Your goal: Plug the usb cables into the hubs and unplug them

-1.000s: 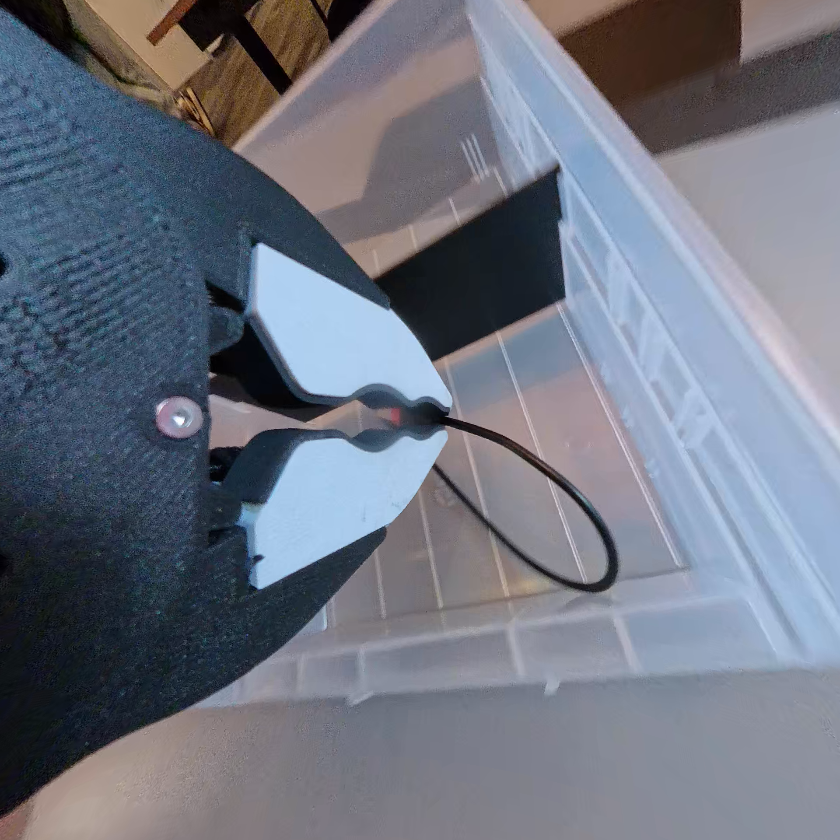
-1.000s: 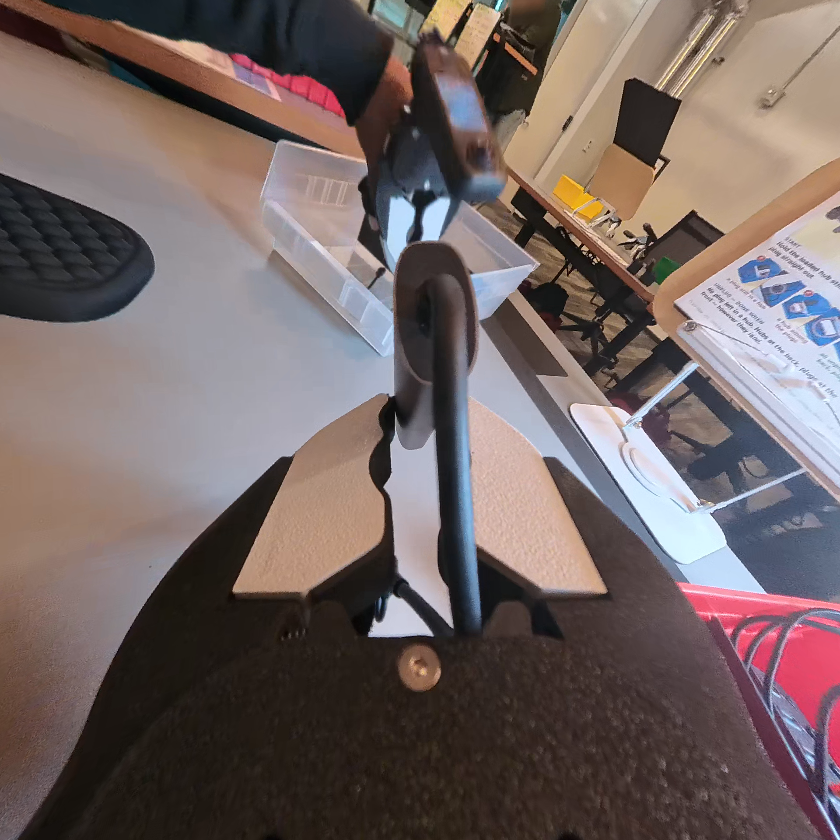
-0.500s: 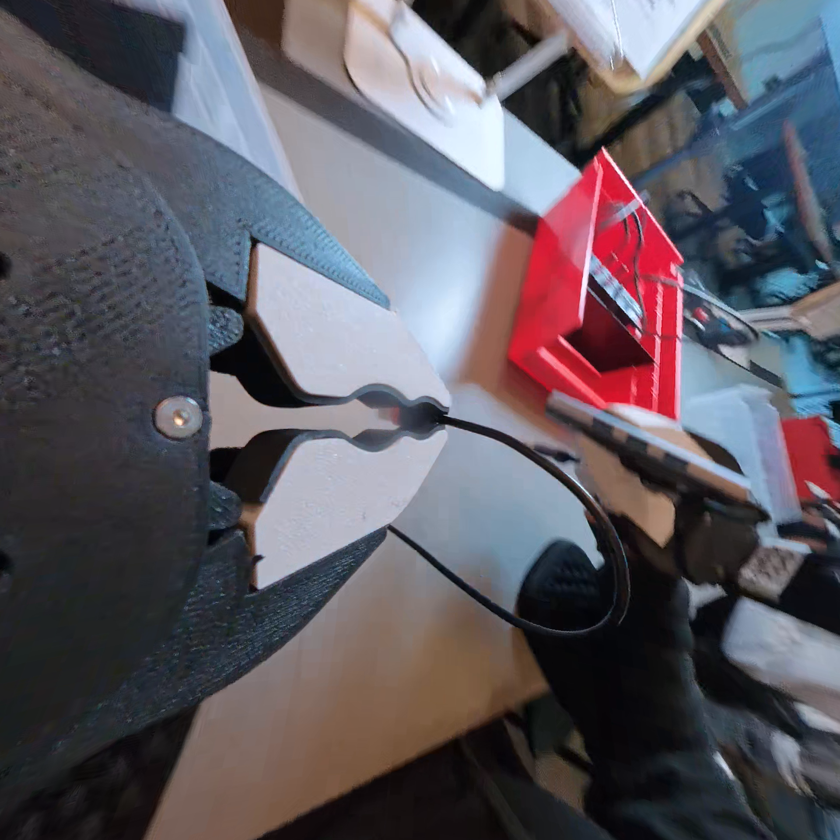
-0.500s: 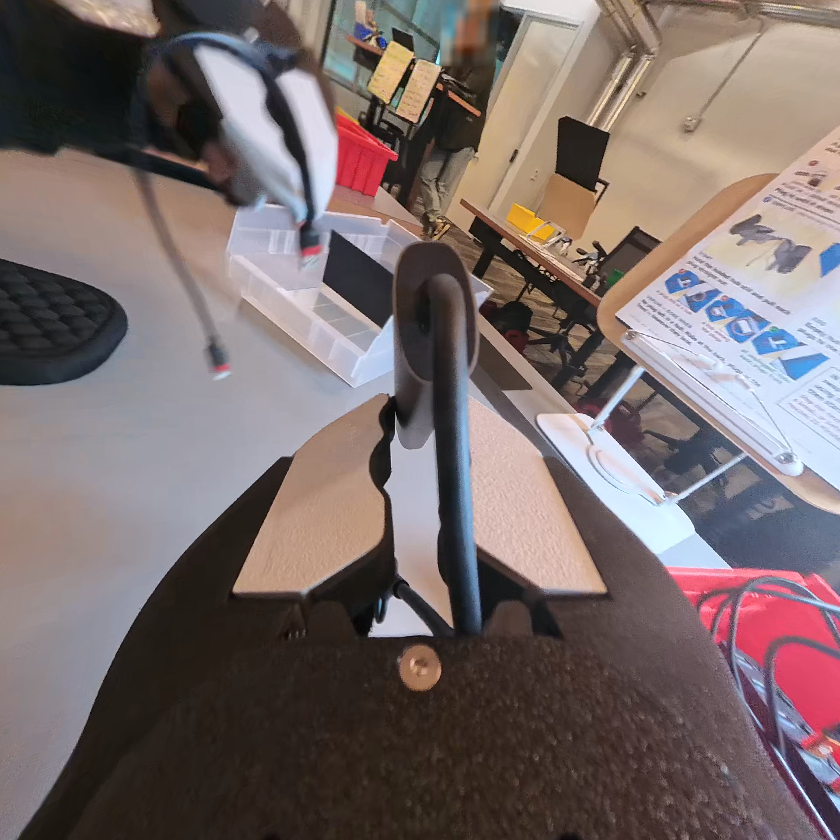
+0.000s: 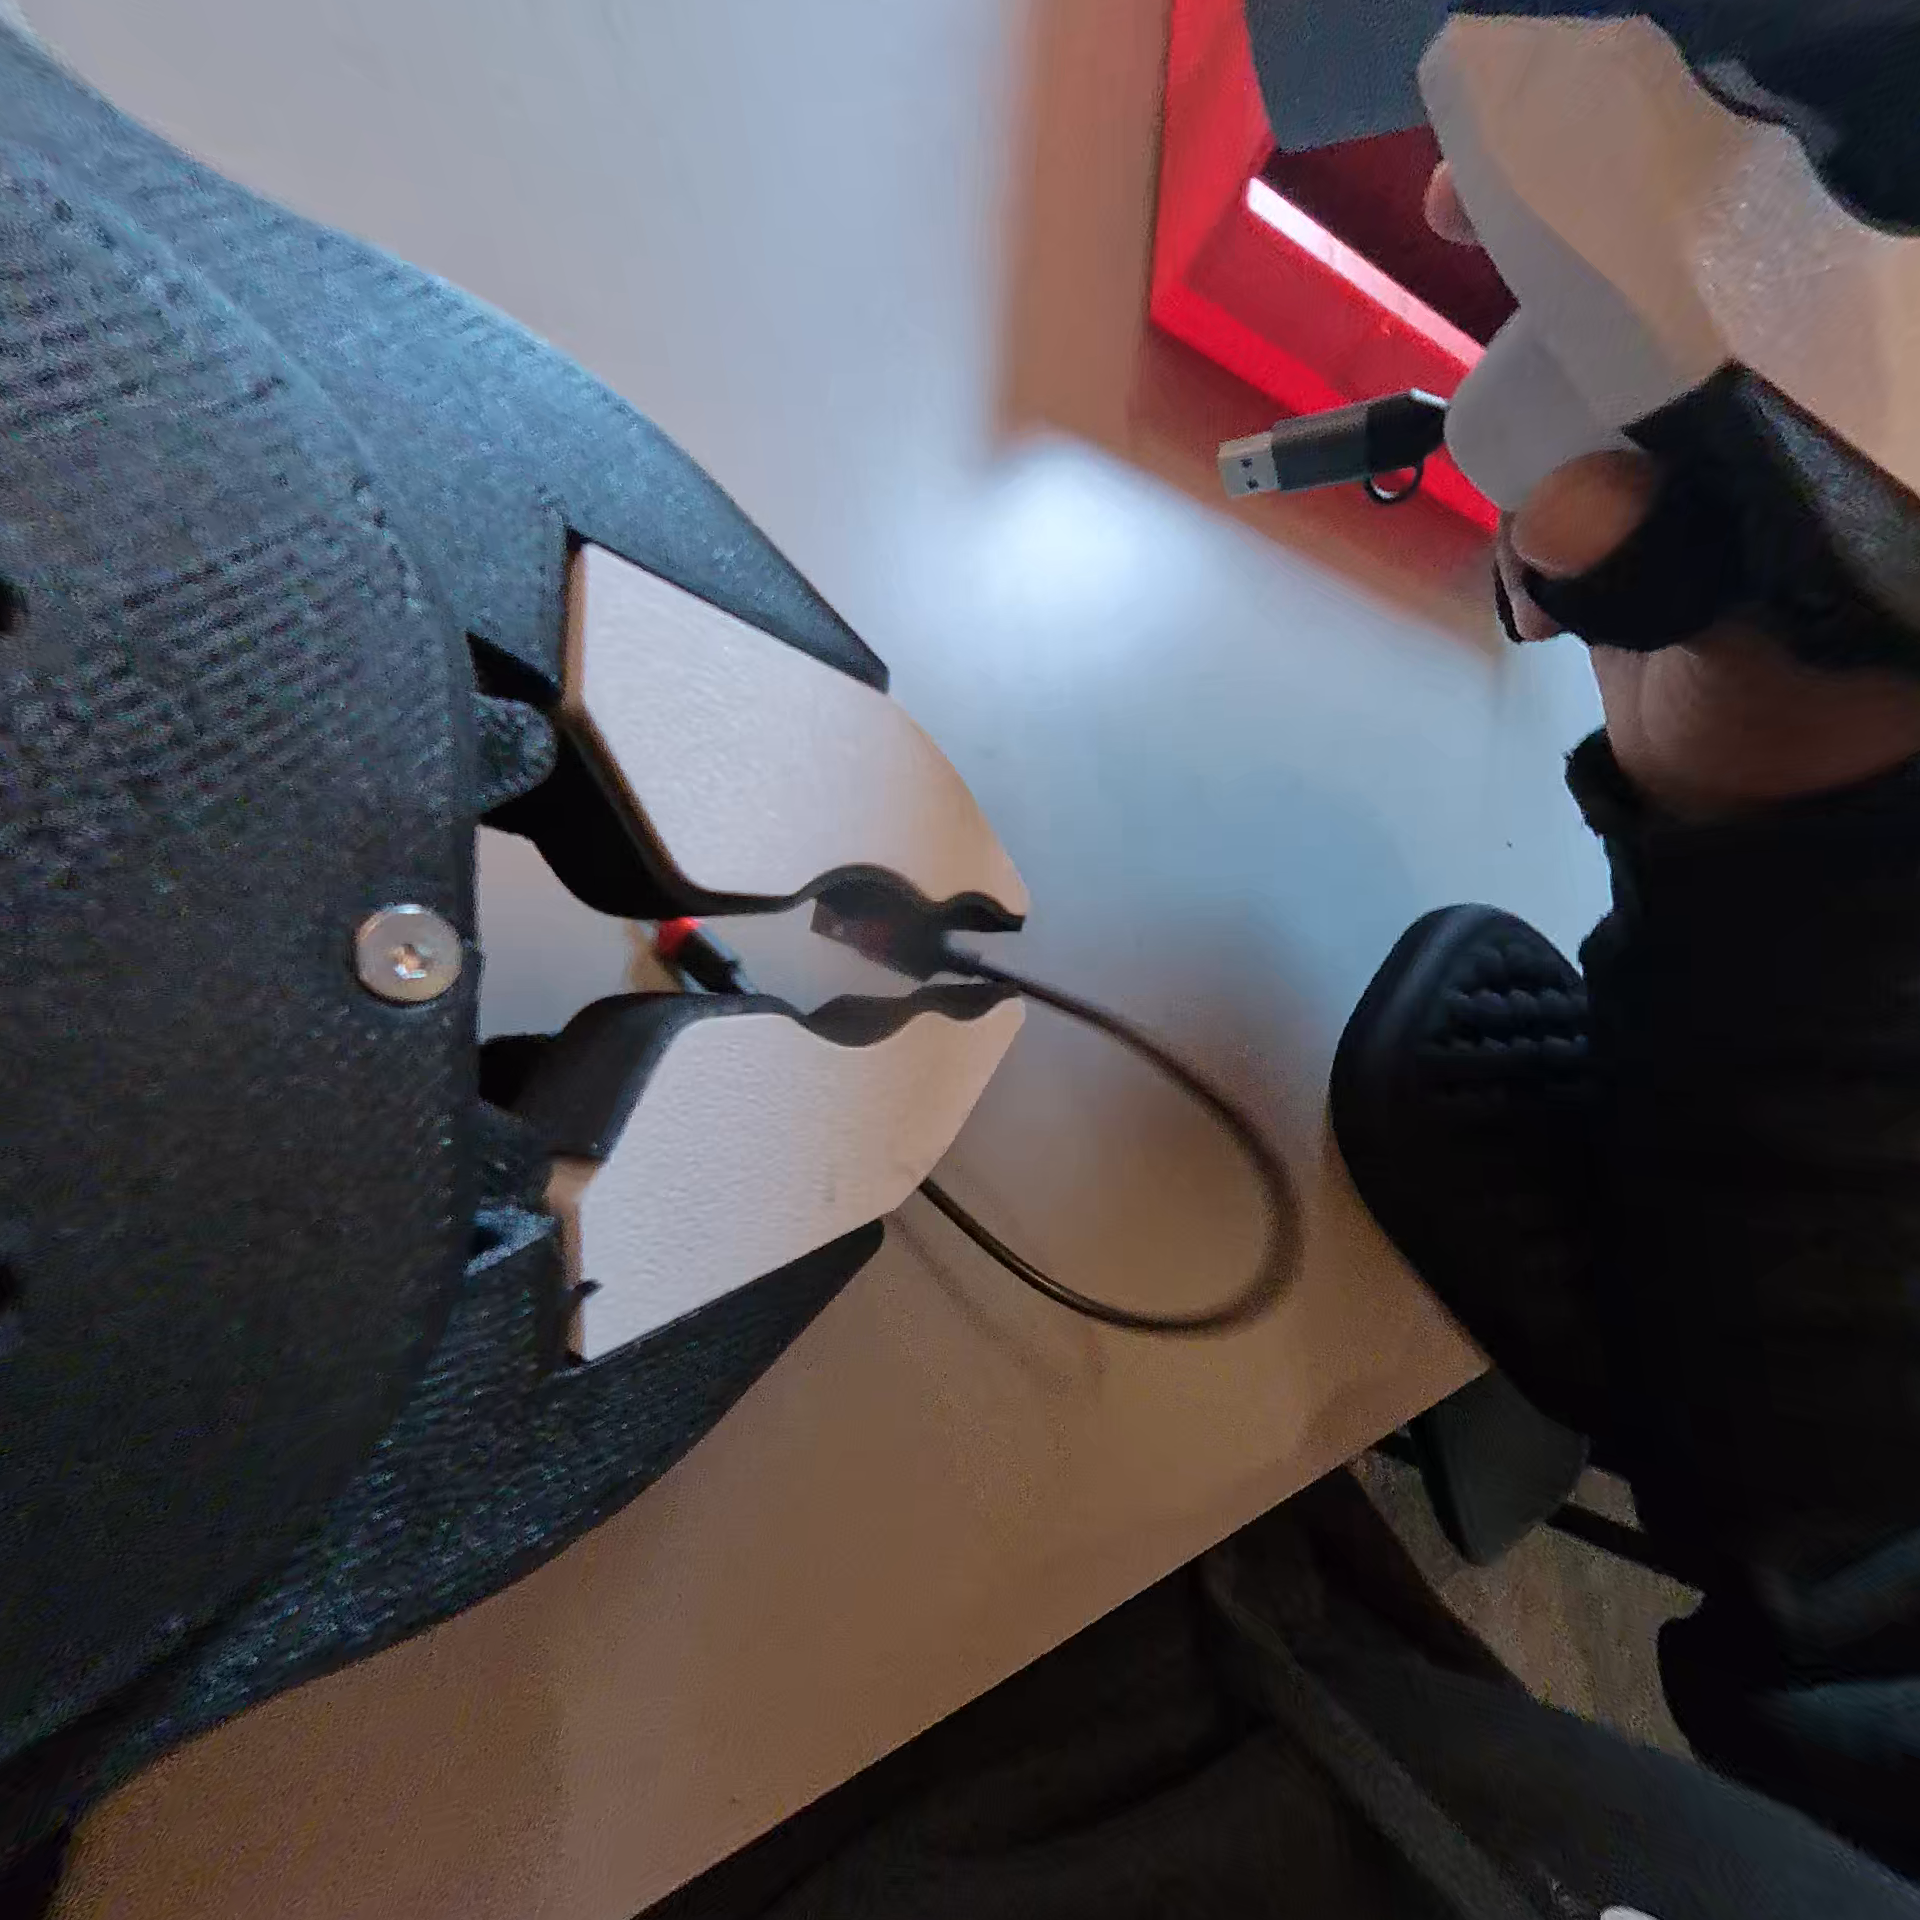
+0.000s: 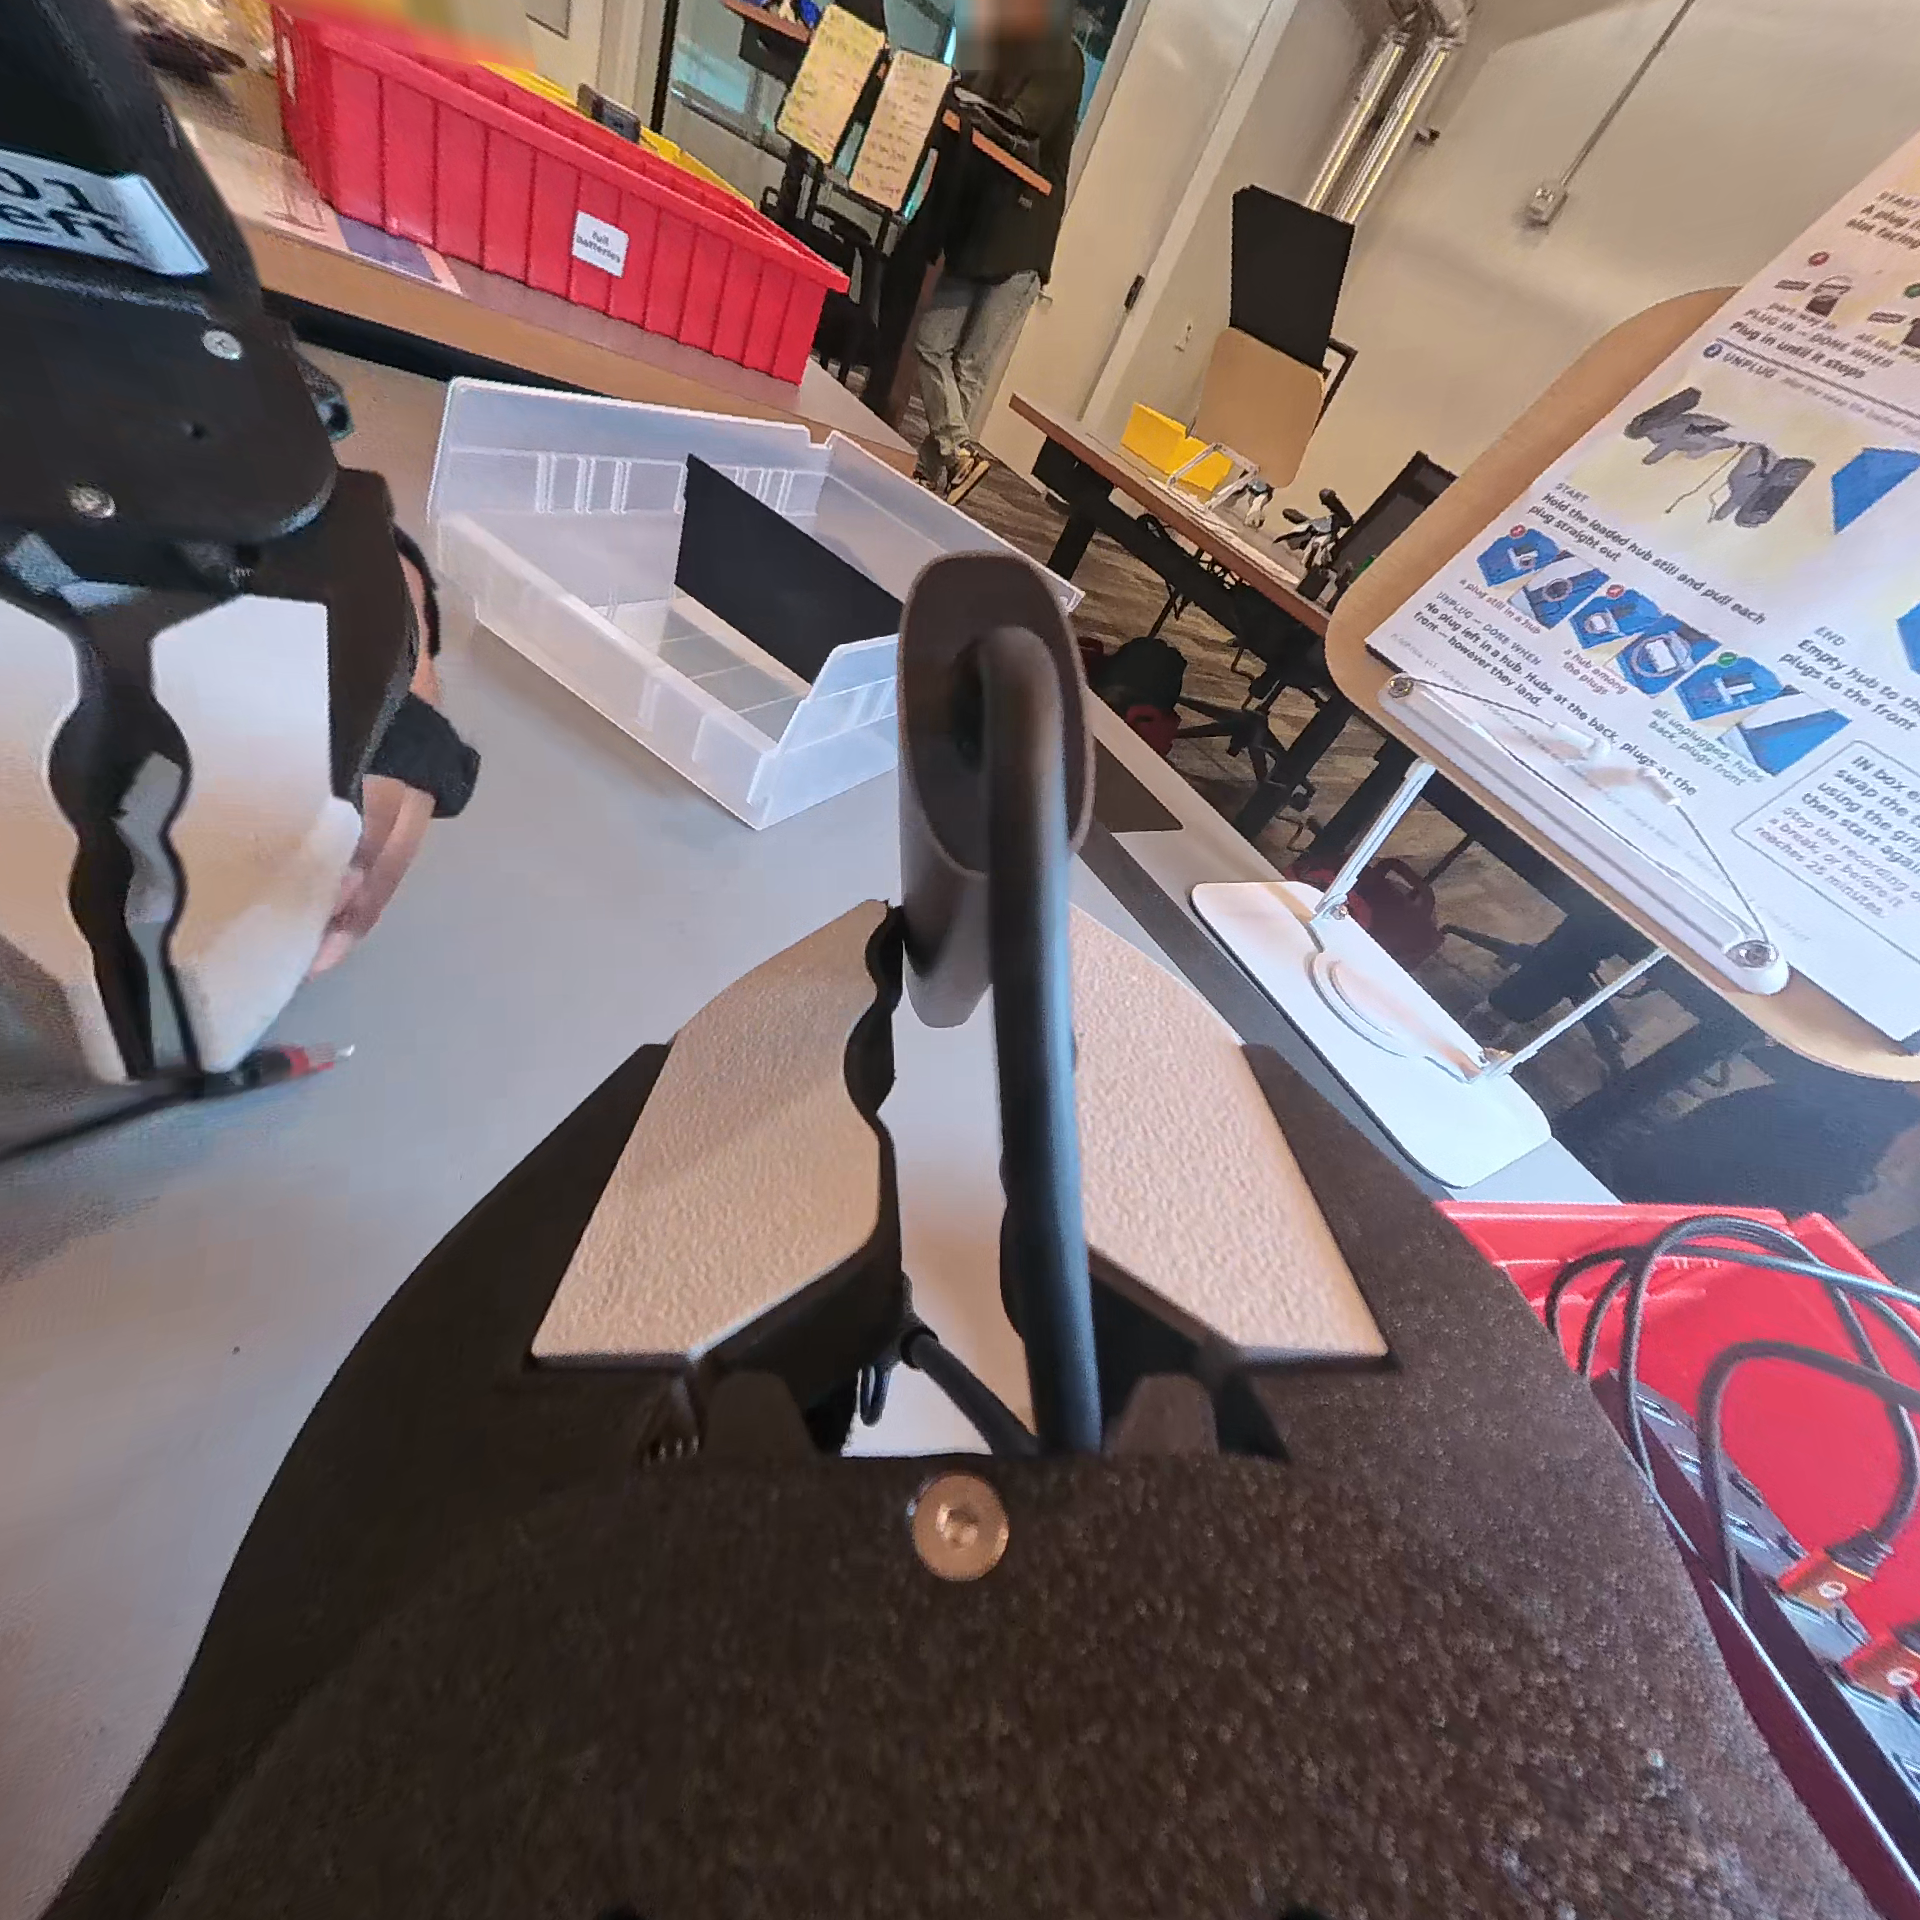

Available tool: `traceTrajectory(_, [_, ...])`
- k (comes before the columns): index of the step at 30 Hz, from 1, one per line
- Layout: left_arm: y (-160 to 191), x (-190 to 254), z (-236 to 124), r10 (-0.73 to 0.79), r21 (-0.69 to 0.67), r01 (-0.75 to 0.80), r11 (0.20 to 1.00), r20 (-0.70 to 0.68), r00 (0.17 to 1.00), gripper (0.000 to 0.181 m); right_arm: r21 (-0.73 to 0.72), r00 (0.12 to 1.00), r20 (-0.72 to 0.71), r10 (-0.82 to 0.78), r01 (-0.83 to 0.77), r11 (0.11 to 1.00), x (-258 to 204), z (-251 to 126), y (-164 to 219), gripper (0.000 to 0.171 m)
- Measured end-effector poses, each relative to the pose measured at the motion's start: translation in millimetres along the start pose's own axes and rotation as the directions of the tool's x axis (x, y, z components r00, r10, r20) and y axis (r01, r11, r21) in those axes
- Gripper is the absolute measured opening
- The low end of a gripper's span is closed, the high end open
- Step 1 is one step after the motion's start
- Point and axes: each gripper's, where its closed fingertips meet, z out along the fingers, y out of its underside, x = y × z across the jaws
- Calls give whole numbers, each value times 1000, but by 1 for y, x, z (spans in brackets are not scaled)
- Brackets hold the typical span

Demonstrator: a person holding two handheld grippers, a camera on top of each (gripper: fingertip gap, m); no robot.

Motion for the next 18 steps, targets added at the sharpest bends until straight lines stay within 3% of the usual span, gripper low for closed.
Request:
traceTrajectory(5, [1, -23, -14, -146, 15, 145, 989, 79, 986, 16, 11, 1000, -7, 12, -12, 1000, 4, -3, -2, 17])
traceTrajectory(9, [28, -21, -15, -249, -136, 269, 953, 152, 957, 18, 5, 1000, -14, 8, -8, 1000, 7, -5, -1, 17])
traceTrajectory(13, [54, 5, -3, -220, -344, 256, 903, 140, 965, 25, -4, 1000, -17, 13, -13, 1000, 9, -5, 2, 17])
traceTrajectory(18, [30, 38, 5, -193, -328, 196, 924, 43, 980, 25, -2, 1000, -20, 17, -17, 1000, 11, -6, 2, 17])
